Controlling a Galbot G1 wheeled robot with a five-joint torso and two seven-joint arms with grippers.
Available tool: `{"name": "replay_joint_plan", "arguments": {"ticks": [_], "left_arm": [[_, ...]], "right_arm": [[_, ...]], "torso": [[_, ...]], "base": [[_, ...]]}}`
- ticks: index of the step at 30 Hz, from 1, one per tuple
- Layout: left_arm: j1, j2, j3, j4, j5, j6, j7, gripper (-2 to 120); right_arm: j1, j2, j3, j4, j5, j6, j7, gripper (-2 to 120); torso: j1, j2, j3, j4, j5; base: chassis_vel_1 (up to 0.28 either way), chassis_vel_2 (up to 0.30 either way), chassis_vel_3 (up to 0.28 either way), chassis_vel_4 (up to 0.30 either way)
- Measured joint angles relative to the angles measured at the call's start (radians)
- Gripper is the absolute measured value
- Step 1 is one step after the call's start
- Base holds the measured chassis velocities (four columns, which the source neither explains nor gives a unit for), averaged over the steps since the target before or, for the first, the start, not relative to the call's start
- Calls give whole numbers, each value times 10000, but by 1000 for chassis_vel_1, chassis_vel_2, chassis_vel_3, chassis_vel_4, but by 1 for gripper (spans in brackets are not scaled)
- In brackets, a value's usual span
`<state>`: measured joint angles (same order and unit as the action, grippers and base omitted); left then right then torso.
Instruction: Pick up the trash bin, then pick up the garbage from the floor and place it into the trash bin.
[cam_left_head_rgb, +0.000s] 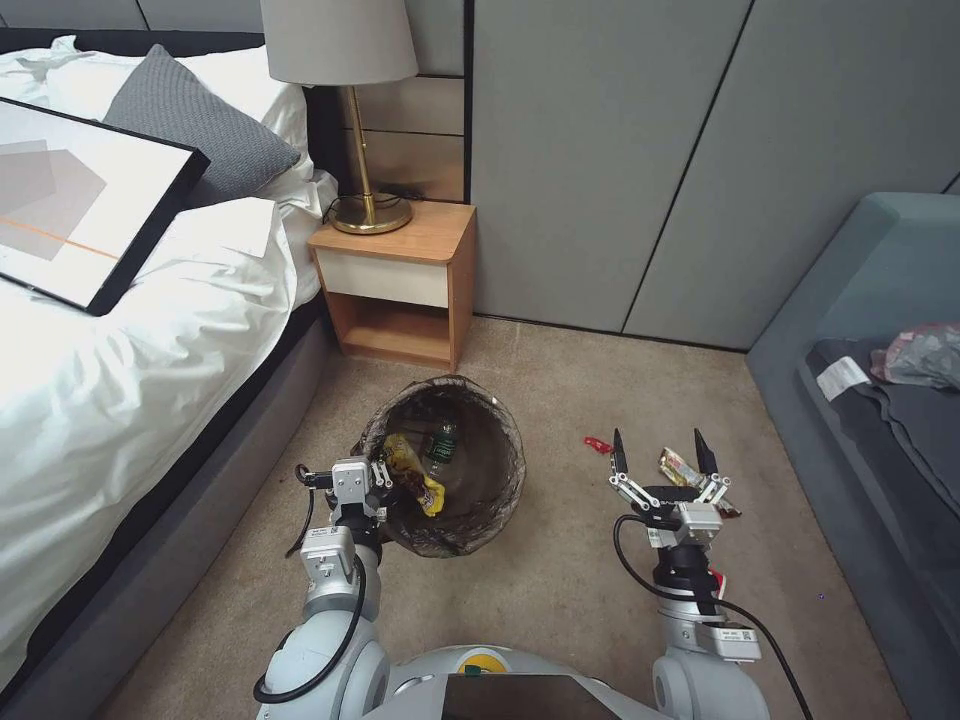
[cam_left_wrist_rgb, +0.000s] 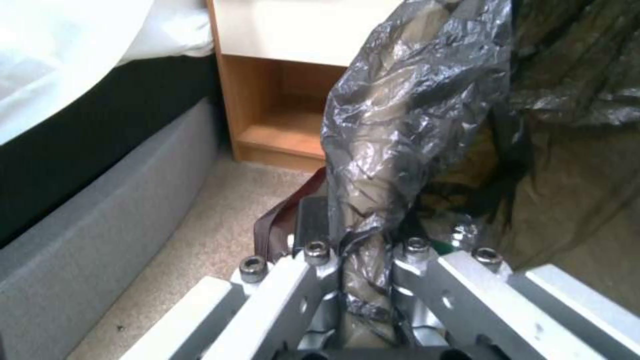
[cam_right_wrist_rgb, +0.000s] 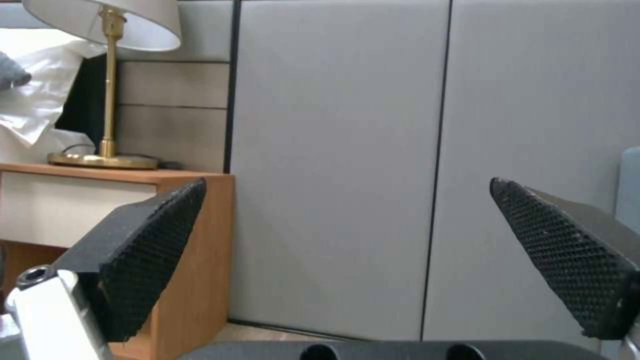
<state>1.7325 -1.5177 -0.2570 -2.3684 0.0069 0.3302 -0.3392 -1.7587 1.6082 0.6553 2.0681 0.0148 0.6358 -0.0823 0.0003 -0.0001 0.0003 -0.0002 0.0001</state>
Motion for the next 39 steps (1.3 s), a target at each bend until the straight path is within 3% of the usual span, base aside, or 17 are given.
{"name": "replay_joint_plan", "arguments": {"ticks": [14,17,19,23,28,29,39], "left_arm": [[6,0,0,1,0,0,-2,3],[6,0,-1,0,0,0,-3,3],[6,1,-1,1,0,0,-2,3],[6,0,0,1,0,0,-2,3],[6,1,-1,1,0,0,-2,3],[6,0,-1,1,0,0,-3,3],[6,0,0,1,0,0,-2,3]], "right_arm": [[-43,-3,-41,226,-166,-333,262,100],[-194,-75,-51,365,-411,-1160,982,100],[-543,-394,-191,613,-416,-2974,2040,100],[-803,-776,-211,747,-155,-4421,2747,100],[-878,-938,-195,761,8,-4885,3004,100],[-1002,-1181,-171,769,254,-5457,3243,100],[-1597,-2323,153,293,1490,-6987,3456,100]], "torso": [[-3,1,-4,3,0],[-3,1,-4,3,0],[-3,1,-4,1,0],[-3,1,-4,1,0],[-3,1,-4,1,1],[-3,1,-3,1,0],[-3,1,-3,1,0]], "base": [[18,-11,-19,14],[0,0,0,0],[0,0,0,0],[0,0,0,0],[0,0,0,0],[0,0,0,0],[0,0,0,0]]}}
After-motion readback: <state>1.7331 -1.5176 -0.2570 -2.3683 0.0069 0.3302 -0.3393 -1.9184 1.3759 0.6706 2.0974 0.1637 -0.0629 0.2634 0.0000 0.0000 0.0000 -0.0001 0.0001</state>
